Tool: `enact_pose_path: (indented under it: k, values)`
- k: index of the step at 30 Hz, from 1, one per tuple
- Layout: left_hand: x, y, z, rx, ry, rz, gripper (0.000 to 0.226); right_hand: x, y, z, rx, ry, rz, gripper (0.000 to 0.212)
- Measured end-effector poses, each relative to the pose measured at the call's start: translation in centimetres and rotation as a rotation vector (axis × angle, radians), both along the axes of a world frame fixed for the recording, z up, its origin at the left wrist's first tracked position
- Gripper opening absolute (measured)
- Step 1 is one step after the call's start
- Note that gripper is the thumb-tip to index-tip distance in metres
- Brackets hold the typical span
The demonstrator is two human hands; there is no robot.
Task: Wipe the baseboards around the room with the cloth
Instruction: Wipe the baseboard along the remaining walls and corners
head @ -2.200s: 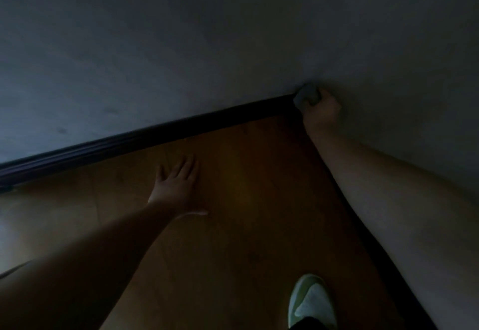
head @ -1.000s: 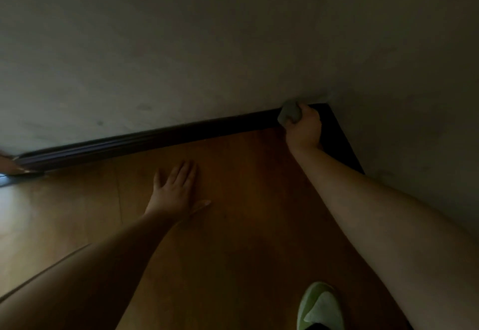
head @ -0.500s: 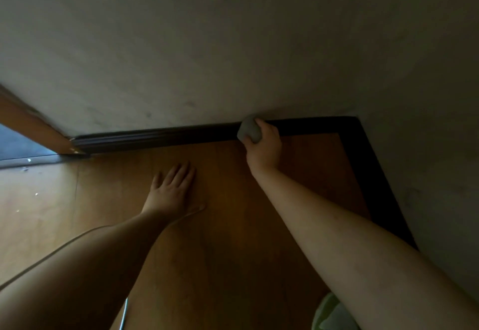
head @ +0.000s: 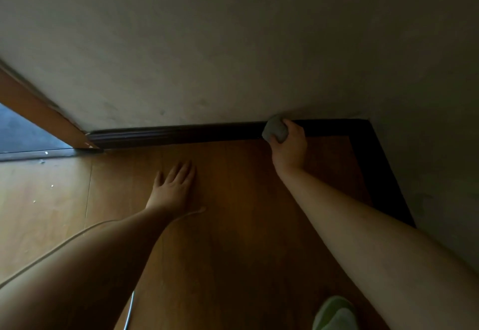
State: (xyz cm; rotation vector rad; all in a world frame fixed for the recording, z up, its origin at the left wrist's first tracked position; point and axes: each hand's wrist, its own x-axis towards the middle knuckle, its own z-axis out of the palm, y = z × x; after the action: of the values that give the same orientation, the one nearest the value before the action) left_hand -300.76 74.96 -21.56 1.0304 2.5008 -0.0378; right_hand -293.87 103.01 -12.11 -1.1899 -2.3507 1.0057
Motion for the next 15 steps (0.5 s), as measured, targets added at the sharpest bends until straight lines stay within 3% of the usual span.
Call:
enact_pose_path:
  k: [4, 15]
  values:
    - [-0.1, 0.1, 0.1, -0.001, -0.012, 0.004, 0.124, -1.7, -2.3, -0.3, -0.059, 0.036, -0.109, 0.046]
    - [-0.7, -3.5, 0.3, 0.040, 0.009, 0.010, 0.119, -4.0, -8.7, -0.3, -0.084, 0.051, 0.030, 0.045]
